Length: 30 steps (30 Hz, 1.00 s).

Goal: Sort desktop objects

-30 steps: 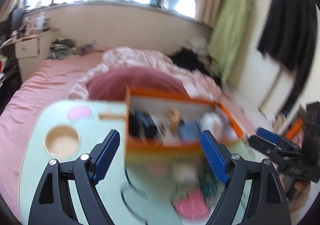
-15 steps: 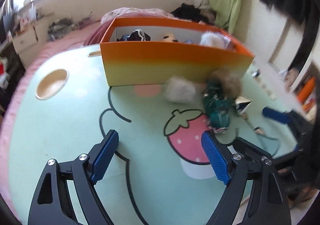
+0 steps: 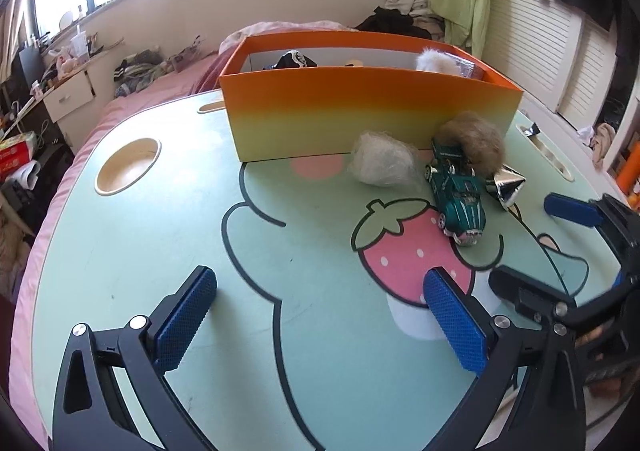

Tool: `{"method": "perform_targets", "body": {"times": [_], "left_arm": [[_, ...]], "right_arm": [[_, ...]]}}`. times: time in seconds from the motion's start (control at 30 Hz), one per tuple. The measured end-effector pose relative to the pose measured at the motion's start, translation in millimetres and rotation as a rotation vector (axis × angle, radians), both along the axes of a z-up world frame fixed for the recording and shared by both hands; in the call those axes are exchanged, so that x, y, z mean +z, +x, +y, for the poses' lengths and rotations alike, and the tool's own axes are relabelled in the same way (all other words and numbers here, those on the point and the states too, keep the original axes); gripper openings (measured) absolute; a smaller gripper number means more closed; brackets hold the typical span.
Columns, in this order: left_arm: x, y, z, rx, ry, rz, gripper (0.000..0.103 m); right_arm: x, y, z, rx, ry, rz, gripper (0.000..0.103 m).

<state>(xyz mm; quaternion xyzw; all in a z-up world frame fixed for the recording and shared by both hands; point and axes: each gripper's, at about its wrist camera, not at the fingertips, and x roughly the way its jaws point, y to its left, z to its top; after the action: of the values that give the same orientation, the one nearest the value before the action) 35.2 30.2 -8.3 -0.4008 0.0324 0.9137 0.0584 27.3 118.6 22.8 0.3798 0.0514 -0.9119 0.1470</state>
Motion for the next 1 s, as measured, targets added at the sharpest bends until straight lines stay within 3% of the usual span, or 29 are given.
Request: {"method": "perform_targets", "body": {"times": [0.33,1.0], "left_arm": [[0.2,6.5,-6.5,0.002,0.006,0.048,0.103],[0.5,6.3,-7.5,0.005,0.01,0.049,0.103]], "right_arm": [[-1.3,0.8,-1.6,0.002,-0.003,0.019,0.103],[2.7,-0.1,-1.4,-0.001,-0.007,0.025,0.103]]}}
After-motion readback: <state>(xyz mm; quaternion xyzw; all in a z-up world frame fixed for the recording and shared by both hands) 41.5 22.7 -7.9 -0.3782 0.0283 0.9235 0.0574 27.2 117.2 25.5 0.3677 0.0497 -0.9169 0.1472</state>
